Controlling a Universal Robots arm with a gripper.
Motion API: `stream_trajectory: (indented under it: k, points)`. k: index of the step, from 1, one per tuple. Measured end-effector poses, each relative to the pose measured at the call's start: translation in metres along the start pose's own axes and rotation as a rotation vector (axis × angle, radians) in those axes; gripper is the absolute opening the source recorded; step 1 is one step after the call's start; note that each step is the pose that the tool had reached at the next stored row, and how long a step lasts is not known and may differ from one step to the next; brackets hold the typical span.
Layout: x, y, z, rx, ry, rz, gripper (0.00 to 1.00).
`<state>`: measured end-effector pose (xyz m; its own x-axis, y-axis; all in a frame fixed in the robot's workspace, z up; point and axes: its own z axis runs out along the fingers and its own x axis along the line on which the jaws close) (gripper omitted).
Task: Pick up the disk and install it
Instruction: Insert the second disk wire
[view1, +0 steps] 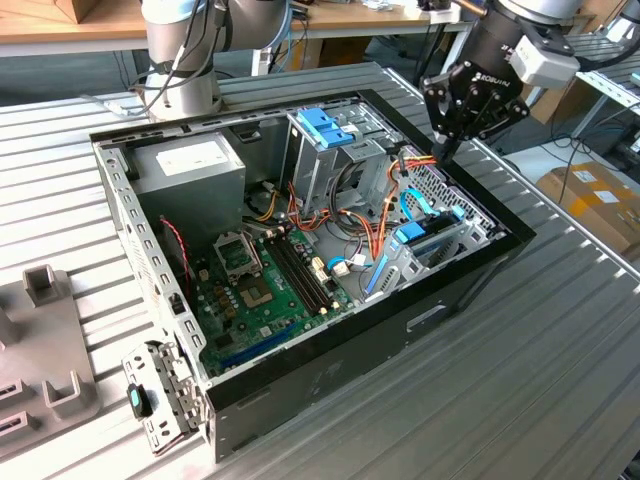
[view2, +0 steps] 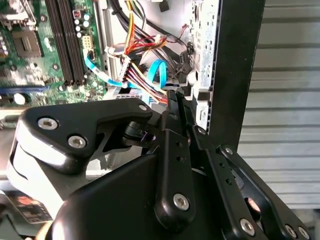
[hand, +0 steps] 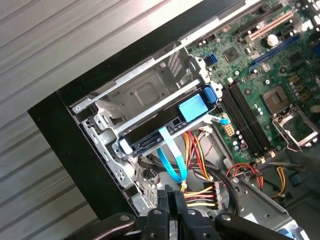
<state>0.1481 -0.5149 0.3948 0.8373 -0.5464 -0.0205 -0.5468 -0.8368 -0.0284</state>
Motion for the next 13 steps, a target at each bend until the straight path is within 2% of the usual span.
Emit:
stream_trajectory:
  k: [5, 7, 9, 10, 13]
  points:
    - [0.0000, 0.0000, 0.0000, 0.0018, 0.0024, 0.086, 0.16]
    - [0.0000, 0.0000, 0.0000, 0.0037, 0.0053, 0.184, 0.16]
    - [0.0000, 0.0000, 0.0000, 0.0047, 0.0066, 0.232, 0.16]
    - [0.0000, 0.0000, 0.0001, 0.0057, 0.0078, 0.277, 0.16]
    - [0.0000, 0.0000, 0.0001, 0.0075, 0.0104, 0.366, 0.16]
